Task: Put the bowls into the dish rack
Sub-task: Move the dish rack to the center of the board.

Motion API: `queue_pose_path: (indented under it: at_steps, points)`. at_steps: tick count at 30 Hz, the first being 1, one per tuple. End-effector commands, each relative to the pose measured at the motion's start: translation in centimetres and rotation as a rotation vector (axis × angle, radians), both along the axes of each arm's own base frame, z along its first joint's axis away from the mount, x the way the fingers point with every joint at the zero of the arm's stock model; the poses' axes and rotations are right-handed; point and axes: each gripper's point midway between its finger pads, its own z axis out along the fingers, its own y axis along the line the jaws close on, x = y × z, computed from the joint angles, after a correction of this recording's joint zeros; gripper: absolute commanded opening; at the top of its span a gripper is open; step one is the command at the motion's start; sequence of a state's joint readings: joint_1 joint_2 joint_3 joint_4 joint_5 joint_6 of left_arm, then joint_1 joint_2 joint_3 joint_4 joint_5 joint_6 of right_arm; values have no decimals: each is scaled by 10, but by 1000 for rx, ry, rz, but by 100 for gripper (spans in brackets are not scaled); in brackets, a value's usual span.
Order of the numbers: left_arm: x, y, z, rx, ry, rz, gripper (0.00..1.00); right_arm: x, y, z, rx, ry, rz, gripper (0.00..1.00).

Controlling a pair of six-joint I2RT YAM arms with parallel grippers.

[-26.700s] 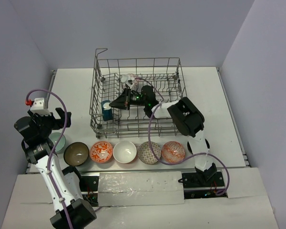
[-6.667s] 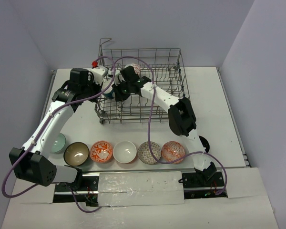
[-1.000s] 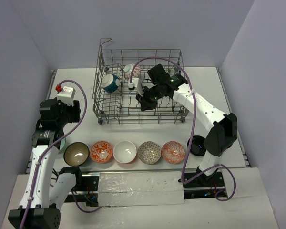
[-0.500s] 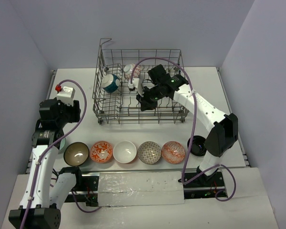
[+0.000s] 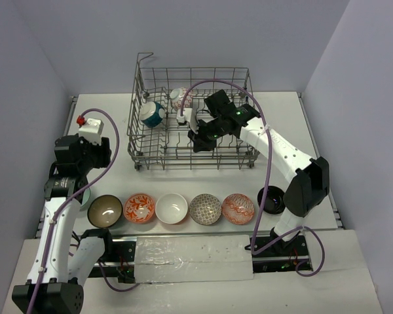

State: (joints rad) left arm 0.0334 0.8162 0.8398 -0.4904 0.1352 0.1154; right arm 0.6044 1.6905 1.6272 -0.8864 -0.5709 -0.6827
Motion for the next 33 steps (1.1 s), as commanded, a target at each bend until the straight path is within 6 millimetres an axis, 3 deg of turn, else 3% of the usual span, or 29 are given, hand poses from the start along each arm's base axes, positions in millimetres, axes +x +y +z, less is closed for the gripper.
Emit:
queue_pose_path:
  at_steps: [1,19,33]
  points:
    - [5,-2,18,-13,-54,-12,58,-33,-16,-17,-69,133,-10,0]
    - [3,0,19,-16,-61,-4,58,-51,-17,-14,-72,121,13,0]
    - [1,1,18,-20,-66,-1,58,-47,-27,-30,-139,102,28,0]
